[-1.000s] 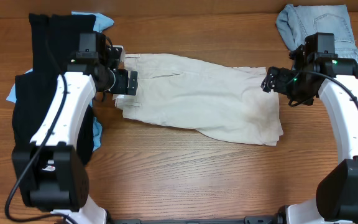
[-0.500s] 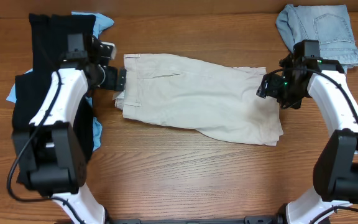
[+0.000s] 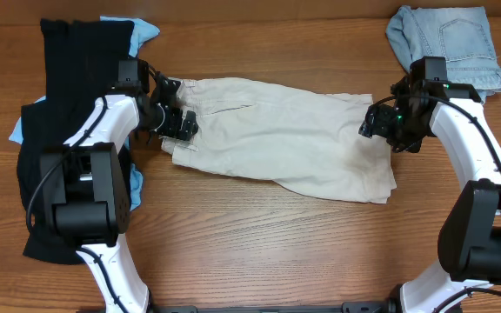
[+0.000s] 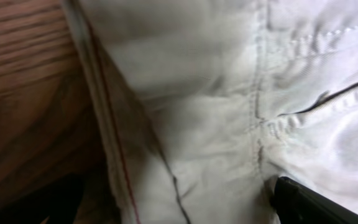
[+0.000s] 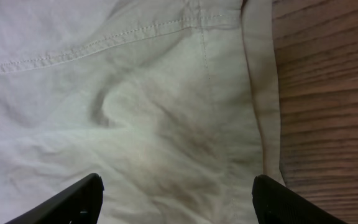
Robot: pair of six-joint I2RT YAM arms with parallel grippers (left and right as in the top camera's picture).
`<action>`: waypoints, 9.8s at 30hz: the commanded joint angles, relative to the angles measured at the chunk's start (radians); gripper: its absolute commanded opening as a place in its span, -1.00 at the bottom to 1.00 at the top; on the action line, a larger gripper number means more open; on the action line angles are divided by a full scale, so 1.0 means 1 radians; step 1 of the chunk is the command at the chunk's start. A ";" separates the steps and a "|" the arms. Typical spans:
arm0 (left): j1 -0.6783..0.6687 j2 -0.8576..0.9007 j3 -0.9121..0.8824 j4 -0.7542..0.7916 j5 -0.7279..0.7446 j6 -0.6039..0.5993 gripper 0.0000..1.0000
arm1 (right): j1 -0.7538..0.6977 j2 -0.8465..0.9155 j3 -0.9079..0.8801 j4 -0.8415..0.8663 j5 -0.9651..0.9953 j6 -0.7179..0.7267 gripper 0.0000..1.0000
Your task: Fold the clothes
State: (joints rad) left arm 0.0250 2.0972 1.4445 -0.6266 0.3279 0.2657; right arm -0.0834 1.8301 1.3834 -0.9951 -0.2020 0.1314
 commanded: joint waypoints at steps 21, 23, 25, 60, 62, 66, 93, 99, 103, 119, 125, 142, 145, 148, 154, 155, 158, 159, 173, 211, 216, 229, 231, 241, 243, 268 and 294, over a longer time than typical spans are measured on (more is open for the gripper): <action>-0.100 0.105 0.066 -0.039 0.110 -0.214 -0.92 | 0.005 0.003 -0.004 0.012 -0.010 0.002 0.12; -0.085 0.096 0.130 -0.122 0.110 -0.225 -0.92 | 0.005 0.003 -0.002 0.014 -0.026 0.002 0.08; -0.071 0.086 0.214 -0.232 0.109 -0.224 -0.92 | 0.005 0.002 0.001 0.014 -0.055 0.002 0.08; -0.281 0.061 1.016 -1.016 -0.275 -0.215 -0.92 | 0.093 0.023 -0.337 0.397 -0.364 0.056 -0.92; -0.310 0.061 1.014 -1.001 -0.275 -0.245 -0.92 | 0.093 0.027 -0.340 0.401 -0.360 0.056 -0.92; -0.374 0.070 1.012 -0.980 -0.276 -0.248 -0.92 | 0.093 0.027 -0.340 0.415 -0.360 0.067 -0.92; -0.681 0.238 1.011 -0.782 -0.220 -0.386 -0.69 | -0.217 -0.369 -0.181 0.328 -0.592 0.079 -0.92; -0.728 0.238 1.011 -0.734 -0.160 -0.386 0.73 | -0.280 -0.397 -0.181 0.288 -0.592 0.077 -0.91; -0.745 0.238 1.011 -0.691 -0.135 -0.386 1.00 | -0.283 -0.397 -0.182 0.267 -0.580 0.077 -0.91; -0.513 0.060 1.191 -0.795 -0.205 -0.385 1.00 | -0.092 -0.329 -0.185 0.136 -0.409 -0.062 0.15; -0.400 0.060 1.189 -0.843 -0.204 -0.386 1.00 | 0.126 -0.255 -0.185 0.213 -0.261 -0.061 0.29; -0.377 0.089 1.188 -0.882 -0.204 -0.385 0.99 | 0.169 -0.198 -0.170 0.250 -0.119 0.144 -0.92; -0.377 0.099 1.187 -0.888 -0.205 -0.385 1.00 | 0.134 -0.191 -0.183 0.210 -0.101 0.154 -0.92; -0.378 0.106 1.186 -0.892 -0.205 -0.385 1.00 | 0.122 -0.174 -0.215 0.188 -0.047 0.161 -0.92; -0.379 0.107 1.175 -0.896 -0.205 -0.385 1.00 | 0.120 -0.113 -0.297 0.248 0.008 0.185 -0.92; -0.379 0.107 1.174 -0.896 -0.205 -0.385 0.99 | 0.120 -0.100 -0.306 0.261 0.014 0.185 -0.92; -0.379 0.107 1.174 -0.903 -0.205 -0.385 1.00 | 0.120 -0.051 -0.325 0.297 0.053 0.192 -0.92; -0.379 0.107 1.174 -0.906 -0.205 -0.385 1.00 | 0.120 -0.037 -0.327 0.303 0.063 0.196 -0.92; -0.379 0.107 1.174 -0.909 -0.208 -0.366 1.00 | 0.120 -0.181 -0.142 0.031 -0.042 0.183 0.70; -0.379 0.107 1.156 -0.916 -0.209 -0.348 0.99 | 0.010 -0.191 -0.594 0.448 -0.071 0.333 0.75; -0.379 0.107 1.155 -0.913 -0.209 -0.348 1.00 | 0.021 -0.190 -0.635 0.568 -0.235 0.333 0.56; -0.379 0.107 1.155 -0.915 -0.209 -0.348 1.00 | 0.044 -0.191 -0.624 0.880 -0.530 0.443 -0.92; -0.379 0.107 1.155 -0.921 -0.209 -0.348 1.00 | 0.037 -0.192 -0.600 0.932 -0.594 0.501 -0.92; -0.378 0.107 1.155 -0.948 -0.287 -0.348 1.00 | 0.008 -0.214 -0.350 1.164 -0.730 0.764 -0.92; -0.378 0.107 1.155 -0.948 -0.287 -0.348 0.99 | 0.000 -0.214 -0.291 1.166 -0.707 0.787 -0.92; -0.378 0.107 1.155 -0.936 -0.338 -0.348 1.00 | -0.301 0.035 0.073 1.573 -0.393 0.864 -0.93; -0.379 0.107 1.155 -0.847 -0.336 -0.348 1.00 | -0.453 0.457 0.490 0.691 -0.502 0.414 0.50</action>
State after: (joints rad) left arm -0.3405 2.1960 2.6034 -1.4746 0.0025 -0.0978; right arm -0.5240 2.3238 1.8481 -0.2398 -0.7219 0.6827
